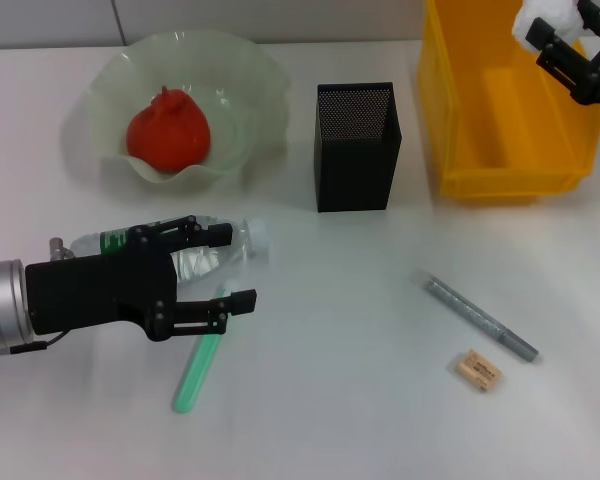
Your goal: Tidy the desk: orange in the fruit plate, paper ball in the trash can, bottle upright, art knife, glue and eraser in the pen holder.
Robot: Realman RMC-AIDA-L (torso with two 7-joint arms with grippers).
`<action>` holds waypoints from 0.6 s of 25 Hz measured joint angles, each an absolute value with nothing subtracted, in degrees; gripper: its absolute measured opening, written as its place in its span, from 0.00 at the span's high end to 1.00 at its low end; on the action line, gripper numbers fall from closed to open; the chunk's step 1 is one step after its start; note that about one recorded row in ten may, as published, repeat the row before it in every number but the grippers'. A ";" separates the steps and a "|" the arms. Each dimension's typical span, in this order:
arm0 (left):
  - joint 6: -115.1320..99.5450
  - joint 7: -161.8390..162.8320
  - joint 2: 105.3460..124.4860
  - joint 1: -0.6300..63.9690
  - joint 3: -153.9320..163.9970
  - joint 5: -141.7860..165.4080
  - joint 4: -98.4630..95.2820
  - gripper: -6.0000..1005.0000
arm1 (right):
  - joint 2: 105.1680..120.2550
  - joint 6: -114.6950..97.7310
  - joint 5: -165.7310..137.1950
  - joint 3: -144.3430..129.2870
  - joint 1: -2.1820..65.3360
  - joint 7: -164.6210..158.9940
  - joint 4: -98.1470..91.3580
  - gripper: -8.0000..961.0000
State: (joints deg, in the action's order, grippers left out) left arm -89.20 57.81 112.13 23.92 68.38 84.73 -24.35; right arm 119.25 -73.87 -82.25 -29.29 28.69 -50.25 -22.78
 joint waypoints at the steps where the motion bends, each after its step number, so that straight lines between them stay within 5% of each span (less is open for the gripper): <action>1: -89.20 57.82 112.13 23.94 68.38 84.73 -24.34 0.16 | 119.26 -73.86 -82.25 -29.28 28.67 -50.21 -22.77 0.37; 9: -89.19 57.56 112.21 24.10 68.38 84.73 -24.43 0.16 | 119.27 -74.34 -79.94 -29.17 28.20 -50.11 -22.64 0.24; 15: -88.86 57.38 112.36 24.00 68.38 84.73 -24.35 0.16 | 119.27 -74.46 -79.43 -29.18 28.12 -49.98 -22.18 0.24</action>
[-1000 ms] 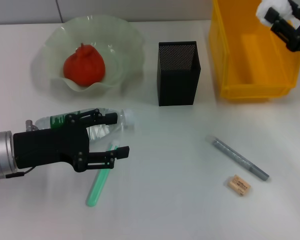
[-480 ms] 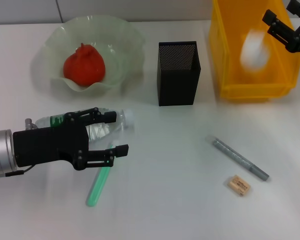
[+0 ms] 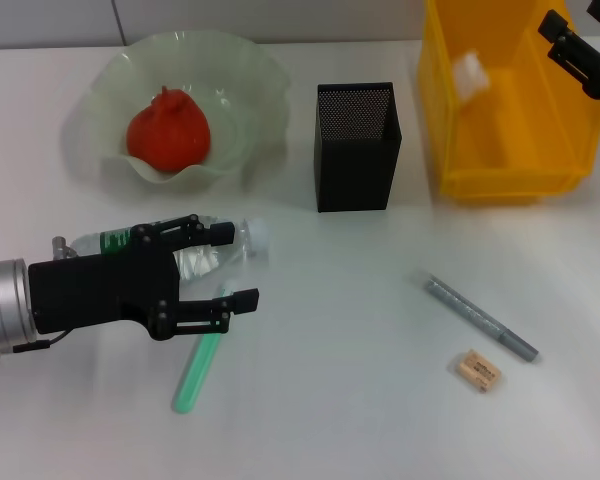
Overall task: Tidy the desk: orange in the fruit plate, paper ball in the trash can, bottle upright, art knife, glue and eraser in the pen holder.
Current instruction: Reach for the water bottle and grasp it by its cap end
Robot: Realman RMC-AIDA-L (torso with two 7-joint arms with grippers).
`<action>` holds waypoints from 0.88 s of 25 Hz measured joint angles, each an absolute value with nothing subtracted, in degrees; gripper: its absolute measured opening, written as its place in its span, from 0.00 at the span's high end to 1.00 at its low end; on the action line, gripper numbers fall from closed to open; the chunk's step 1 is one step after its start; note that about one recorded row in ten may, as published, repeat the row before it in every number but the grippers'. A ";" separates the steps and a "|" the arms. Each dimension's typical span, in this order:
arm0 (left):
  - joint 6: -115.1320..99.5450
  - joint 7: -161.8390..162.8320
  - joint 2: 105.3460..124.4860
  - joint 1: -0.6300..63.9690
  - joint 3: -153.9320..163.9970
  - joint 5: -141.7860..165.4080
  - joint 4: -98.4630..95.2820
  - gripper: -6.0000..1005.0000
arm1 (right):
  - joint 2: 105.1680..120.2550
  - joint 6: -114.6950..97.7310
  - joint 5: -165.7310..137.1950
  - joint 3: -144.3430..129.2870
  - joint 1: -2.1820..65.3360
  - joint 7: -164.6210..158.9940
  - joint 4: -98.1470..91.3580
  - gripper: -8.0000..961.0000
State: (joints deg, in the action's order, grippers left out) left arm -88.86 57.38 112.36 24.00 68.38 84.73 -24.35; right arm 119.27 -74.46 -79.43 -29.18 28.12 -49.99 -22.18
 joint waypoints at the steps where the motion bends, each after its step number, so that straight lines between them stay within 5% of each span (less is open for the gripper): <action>1: -88.81 57.36 112.39 23.96 68.38 84.73 -24.35 0.16 | 119.27 -74.46 -78.88 -29.18 28.12 -49.93 -22.04 0.24; 9: -89.10 57.25 112.64 23.84 68.38 84.72 -24.34 0.16 | 118.62 -81.23 -73.84 -29.40 26.79 -53.00 -19.44 0.24; 16: -88.79 56.54 112.86 23.97 68.38 84.73 -24.24 0.16 | 115.19 -94.90 -82.78 -32.47 24.42 -64.34 -20.61 0.23; 22: -88.63 56.52 112.86 24.11 68.38 84.73 -24.31 0.16 | 117.45 -97.51 -91.91 -32.85 22.10 -64.73 -26.55 0.21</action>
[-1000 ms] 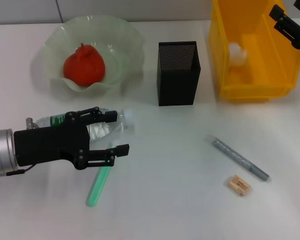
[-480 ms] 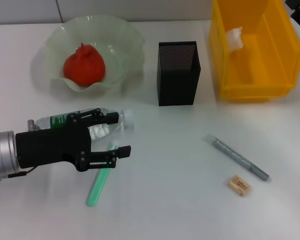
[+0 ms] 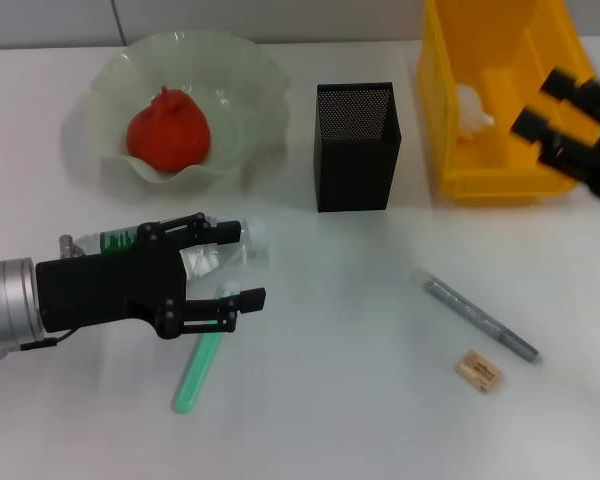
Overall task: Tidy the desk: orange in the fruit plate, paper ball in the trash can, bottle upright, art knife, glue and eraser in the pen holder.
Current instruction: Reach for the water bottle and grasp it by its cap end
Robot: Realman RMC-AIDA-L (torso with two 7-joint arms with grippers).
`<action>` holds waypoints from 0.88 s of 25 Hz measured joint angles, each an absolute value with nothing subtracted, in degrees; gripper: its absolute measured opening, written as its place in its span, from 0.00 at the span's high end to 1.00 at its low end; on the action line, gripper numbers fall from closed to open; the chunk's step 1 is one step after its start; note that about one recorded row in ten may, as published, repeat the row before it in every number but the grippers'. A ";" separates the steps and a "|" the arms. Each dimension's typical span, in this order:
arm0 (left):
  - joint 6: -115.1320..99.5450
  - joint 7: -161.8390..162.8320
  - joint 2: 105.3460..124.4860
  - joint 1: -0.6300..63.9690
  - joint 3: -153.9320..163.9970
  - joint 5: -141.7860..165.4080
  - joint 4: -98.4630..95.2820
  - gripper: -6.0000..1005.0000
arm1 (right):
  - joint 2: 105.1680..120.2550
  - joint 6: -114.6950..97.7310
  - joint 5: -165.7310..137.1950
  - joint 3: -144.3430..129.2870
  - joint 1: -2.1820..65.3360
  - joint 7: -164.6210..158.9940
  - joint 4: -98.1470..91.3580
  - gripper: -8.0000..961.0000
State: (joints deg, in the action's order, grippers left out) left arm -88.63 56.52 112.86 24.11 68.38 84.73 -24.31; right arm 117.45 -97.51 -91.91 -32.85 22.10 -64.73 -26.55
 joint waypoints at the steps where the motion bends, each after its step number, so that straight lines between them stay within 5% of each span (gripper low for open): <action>1: -88.50 56.72 112.81 24.51 68.38 84.73 -24.33 0.16 | 117.45 -97.51 -91.91 -32.85 22.10 -64.73 -26.55 0.20; 22: -82.31 61.33 112.54 26.41 68.18 86.85 -26.20 0.16 | 118.44 -90.01 -117.89 -33.76 27.07 -61.38 -26.65 0.15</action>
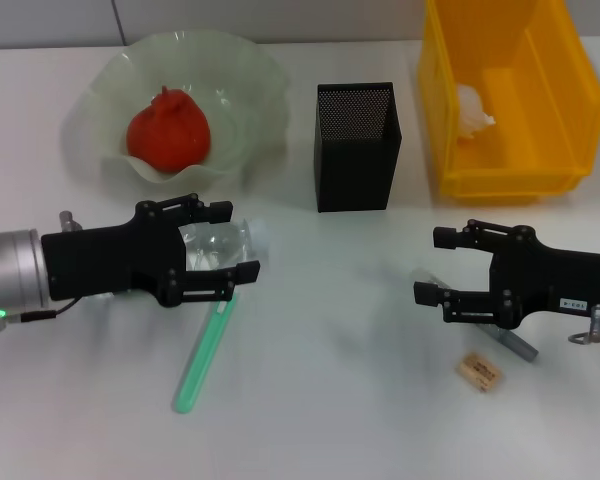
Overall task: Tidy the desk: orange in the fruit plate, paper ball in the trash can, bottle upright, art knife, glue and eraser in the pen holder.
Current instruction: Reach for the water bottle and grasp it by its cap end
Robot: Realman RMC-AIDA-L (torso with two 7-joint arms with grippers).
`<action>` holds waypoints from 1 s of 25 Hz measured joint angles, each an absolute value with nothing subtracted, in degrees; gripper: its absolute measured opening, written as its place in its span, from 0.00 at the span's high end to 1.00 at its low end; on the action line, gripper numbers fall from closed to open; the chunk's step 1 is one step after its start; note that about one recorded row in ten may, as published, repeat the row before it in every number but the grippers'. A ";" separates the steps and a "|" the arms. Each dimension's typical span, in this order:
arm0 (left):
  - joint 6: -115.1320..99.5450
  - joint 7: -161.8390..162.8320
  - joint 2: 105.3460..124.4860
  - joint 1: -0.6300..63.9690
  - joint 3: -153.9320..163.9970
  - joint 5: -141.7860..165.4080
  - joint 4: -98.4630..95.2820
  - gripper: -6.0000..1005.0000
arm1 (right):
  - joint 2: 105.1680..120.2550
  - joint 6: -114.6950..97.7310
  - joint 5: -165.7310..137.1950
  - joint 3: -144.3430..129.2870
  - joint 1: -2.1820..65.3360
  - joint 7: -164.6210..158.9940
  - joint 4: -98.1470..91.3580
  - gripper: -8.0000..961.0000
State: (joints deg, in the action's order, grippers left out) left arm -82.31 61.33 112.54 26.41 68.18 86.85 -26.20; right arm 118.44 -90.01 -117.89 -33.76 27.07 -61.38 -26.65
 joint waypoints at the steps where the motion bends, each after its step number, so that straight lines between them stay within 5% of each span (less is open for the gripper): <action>1: -81.17 62.36 112.67 26.56 68.09 87.44 -26.88 0.16 | 118.44 -90.01 -117.89 -33.76 27.07 -61.38 -26.65 0.15; 17: -73.68 78.83 114.56 31.44 67.74 104.44 -38.43 0.16 | 118.48 -89.82 -117.99 -33.61 26.55 -61.25 -26.71 0.15; 18: -73.48 85.90 116.20 34.55 67.76 114.36 -43.06 0.16 | 118.48 -89.82 -117.99 -33.64 26.54 -61.25 -26.72 0.15; 25: -73.15 92.61 118.31 38.17 67.88 126.30 -46.76 0.16 | 118.48 -89.82 -118.04 -33.66 26.54 -61.16 -26.72 0.15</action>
